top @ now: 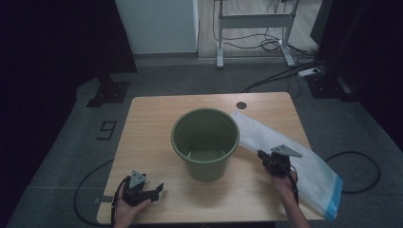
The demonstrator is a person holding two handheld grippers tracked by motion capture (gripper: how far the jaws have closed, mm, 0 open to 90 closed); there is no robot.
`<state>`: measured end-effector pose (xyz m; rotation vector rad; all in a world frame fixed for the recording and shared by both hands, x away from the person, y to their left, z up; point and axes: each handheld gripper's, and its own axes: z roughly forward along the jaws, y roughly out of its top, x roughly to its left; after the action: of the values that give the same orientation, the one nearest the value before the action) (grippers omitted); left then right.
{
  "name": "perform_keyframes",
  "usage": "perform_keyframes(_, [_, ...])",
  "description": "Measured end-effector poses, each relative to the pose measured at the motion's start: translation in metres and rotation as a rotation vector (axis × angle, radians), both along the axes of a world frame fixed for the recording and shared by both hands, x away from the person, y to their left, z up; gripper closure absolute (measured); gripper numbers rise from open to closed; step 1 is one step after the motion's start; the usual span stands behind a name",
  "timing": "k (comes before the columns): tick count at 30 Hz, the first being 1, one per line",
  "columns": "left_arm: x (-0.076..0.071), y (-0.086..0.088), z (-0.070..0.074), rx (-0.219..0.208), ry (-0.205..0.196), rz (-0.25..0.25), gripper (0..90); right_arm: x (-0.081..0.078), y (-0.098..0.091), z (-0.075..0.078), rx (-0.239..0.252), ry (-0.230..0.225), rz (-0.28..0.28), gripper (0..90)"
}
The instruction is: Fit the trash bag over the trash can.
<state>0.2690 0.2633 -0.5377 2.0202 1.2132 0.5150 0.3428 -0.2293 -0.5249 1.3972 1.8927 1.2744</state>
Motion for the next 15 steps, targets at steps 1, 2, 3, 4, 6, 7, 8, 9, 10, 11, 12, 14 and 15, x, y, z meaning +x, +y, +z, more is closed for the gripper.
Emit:
perform_keyframes(1, [0.000,0.000,0.000,-0.001,-0.001,0.001,15.2,-0.001,-0.003,0.004,0.033,-0.012,-0.006,88.8])
perform_keyframes(2, [0.000,0.000,0.000,-0.001,-0.001,0.001,15.1,-0.003,-0.006,0.008,0.056,-0.025,-0.015,88.8])
perform_keyframes(3, [0.000,0.000,0.000,-0.001,-0.001,0.001,15.2,-0.004,-0.008,0.011,0.077,-0.037,-0.021,88.9])
perform_keyframes(4, [0.000,0.000,0.000,-0.001,-0.001,0.001,15.2,-0.005,-0.010,0.015,0.097,-0.050,-0.026,88.9])
perform_keyframes(6, [0.000,0.000,-0.001,0.001,0.002,0.001,15.2,-0.008,-0.014,0.022,0.127,-0.079,-0.037,88.9])
perform_keyframes(7, [0.000,0.000,-0.001,0.002,0.002,0.001,15.2,-0.010,-0.015,0.026,0.136,-0.094,-0.043,88.9])
perform_keyframes(8, [0.000,0.000,-0.001,0.004,0.003,0.000,15.2,-0.012,-0.017,0.030,0.144,-0.108,-0.049,88.9])
perform_keyframes(9, [0.000,-0.001,-0.001,0.004,0.003,0.000,15.2,-0.013,-0.018,0.034,0.152,-0.121,-0.054,88.9])
perform_keyframes(10, [0.000,-0.001,-0.002,0.005,0.003,-0.001,15.2,-0.015,-0.020,0.038,0.158,-0.131,-0.058,88.9])
perform_keyframes(11, [0.000,-0.001,-0.002,0.005,0.003,-0.001,15.2,-0.017,-0.021,0.042,0.161,-0.143,-0.062,88.9])
perform_keyframes(12, [0.000,-0.001,-0.002,0.005,0.003,-0.001,15.2,-0.019,-0.022,0.046,0.165,-0.158,-0.068,88.9])
perform_keyframes(14, [0.000,-0.001,-0.002,0.003,0.002,0.001,15.2,-0.022,-0.025,0.053,0.181,-0.180,-0.070,88.9])
perform_keyframes(15, [0.000,-0.001,-0.002,0.003,0.003,0.002,15.2,-0.024,-0.026,0.056,0.187,-0.190,-0.069,88.9])
